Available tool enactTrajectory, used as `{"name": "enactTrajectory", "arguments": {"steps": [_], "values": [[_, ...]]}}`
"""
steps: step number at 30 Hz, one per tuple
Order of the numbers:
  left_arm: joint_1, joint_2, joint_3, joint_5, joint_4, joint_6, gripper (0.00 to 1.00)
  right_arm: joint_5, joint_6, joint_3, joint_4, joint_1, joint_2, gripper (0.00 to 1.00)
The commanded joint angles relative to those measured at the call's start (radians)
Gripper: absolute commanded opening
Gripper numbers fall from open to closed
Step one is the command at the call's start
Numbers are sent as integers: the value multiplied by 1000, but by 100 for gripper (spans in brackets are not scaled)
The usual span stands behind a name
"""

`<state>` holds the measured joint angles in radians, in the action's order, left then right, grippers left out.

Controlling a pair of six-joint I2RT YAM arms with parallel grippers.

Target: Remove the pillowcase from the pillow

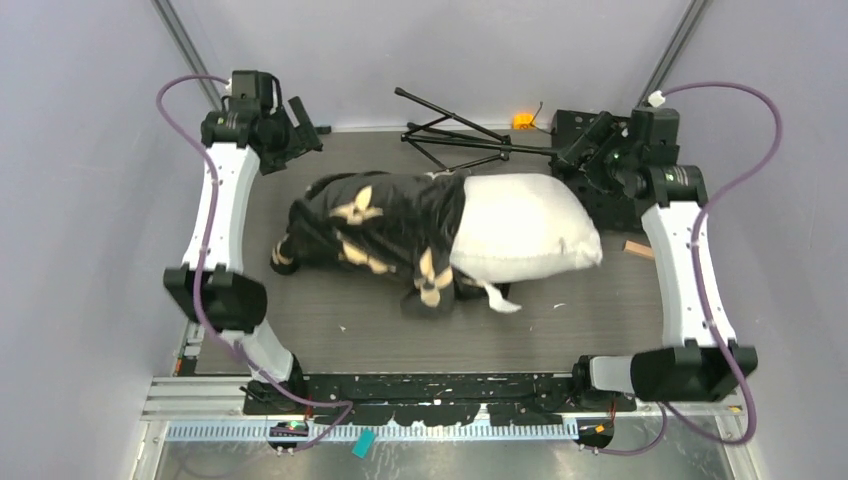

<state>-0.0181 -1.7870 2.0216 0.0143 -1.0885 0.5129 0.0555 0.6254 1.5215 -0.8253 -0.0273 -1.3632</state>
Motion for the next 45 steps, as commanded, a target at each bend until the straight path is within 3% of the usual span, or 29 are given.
{"name": "enactTrajectory", "arguments": {"steps": [1,5,9,11,14,21,26,29,33,38,40,43,44,45], "values": [[-67,268,-154,21,133,13,84,79,-60,-31,77,1,164,90],[-119,418,-377,29,213,40,83,144,-32,-125,54,6,281,90],[-172,526,-504,37,180,41,82,251,-26,-250,19,27,357,91],[-207,577,-567,32,152,43,81,265,-58,-314,-5,112,384,91],[-270,650,-658,-7,126,56,81,149,-74,-387,-56,302,416,91],[-383,808,-831,-305,209,97,75,-15,-23,-452,-53,606,500,91],[-603,800,-854,-324,223,96,73,12,-102,-432,-62,747,406,88],[-701,765,-859,-235,178,94,73,-68,-97,-423,-56,948,324,88],[-709,759,-923,-172,207,114,75,-326,-20,-384,-112,1132,201,90],[-708,719,-981,-109,251,112,77,-462,49,-432,-117,1198,72,89],[-706,707,-952,-44,216,109,77,-522,56,-444,-84,1201,45,70],[-706,755,-917,-61,242,77,77,-562,47,-415,-1,1201,55,21],[-707,787,-911,-66,252,70,77,-552,40,-396,35,1201,67,9],[-707,807,-902,-73,254,62,78,-537,32,-379,71,1201,78,4]]}}
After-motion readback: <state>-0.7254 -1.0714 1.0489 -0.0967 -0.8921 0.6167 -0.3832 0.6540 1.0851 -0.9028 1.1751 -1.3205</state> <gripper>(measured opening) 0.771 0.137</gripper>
